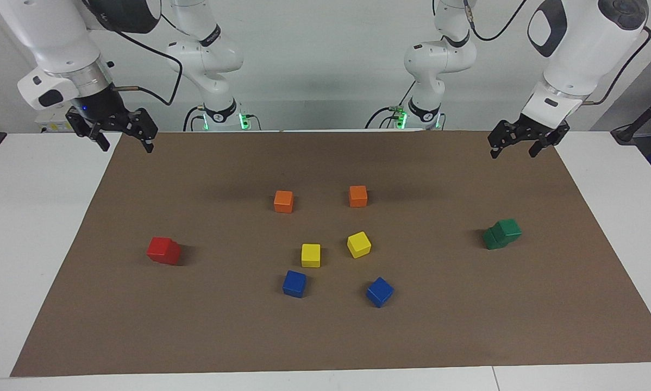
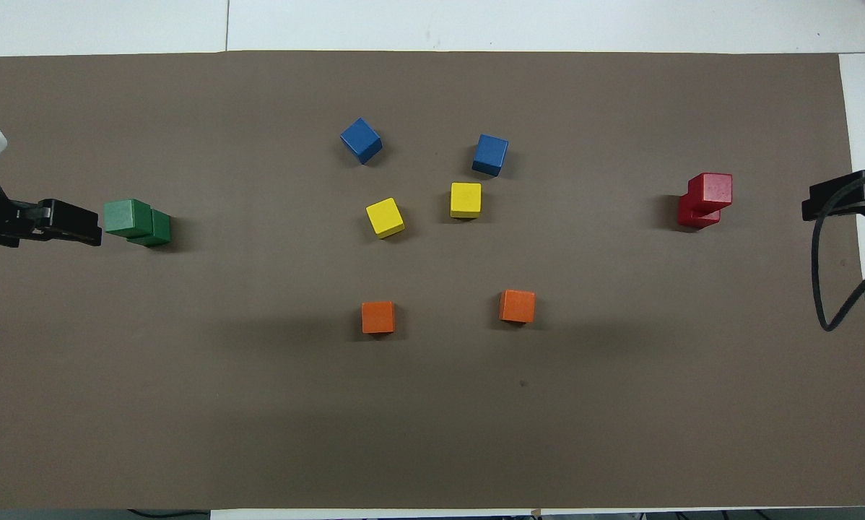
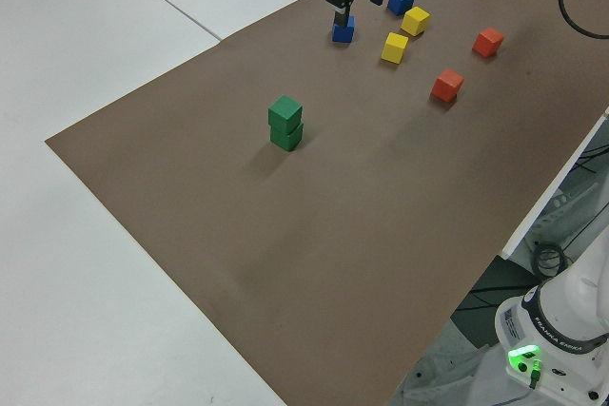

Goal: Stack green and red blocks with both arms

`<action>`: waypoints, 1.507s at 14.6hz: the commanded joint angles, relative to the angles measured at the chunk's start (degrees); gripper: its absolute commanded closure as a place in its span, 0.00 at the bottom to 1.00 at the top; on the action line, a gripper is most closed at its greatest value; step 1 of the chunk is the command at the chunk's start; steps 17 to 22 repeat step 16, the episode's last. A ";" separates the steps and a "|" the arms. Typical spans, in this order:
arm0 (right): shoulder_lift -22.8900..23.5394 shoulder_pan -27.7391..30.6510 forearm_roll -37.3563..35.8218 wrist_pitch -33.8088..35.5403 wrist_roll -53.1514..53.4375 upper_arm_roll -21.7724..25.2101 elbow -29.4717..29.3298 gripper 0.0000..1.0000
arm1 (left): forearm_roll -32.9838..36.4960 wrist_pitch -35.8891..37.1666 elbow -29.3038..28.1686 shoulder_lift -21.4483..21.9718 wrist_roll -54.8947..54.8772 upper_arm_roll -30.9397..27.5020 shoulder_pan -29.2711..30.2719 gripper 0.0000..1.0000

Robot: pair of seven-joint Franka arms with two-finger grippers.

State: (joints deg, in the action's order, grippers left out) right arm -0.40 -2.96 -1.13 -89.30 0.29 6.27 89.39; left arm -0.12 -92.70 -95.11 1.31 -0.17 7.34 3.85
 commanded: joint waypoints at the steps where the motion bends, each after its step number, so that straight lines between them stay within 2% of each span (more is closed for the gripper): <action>1: -0.21 -0.03 -0.63 -0.61 -1.08 -0.11 0.43 0.00 | -0.85 -1.52 -0.25 0.01 -0.62 -0.66 -0.60 0.00; 22: -0.30 -0.03 -0.63 -0.44 -1.08 -0.11 0.43 0.00 | -0.85 -0.64 0.01 0.01 -0.18 -0.57 -0.60 0.00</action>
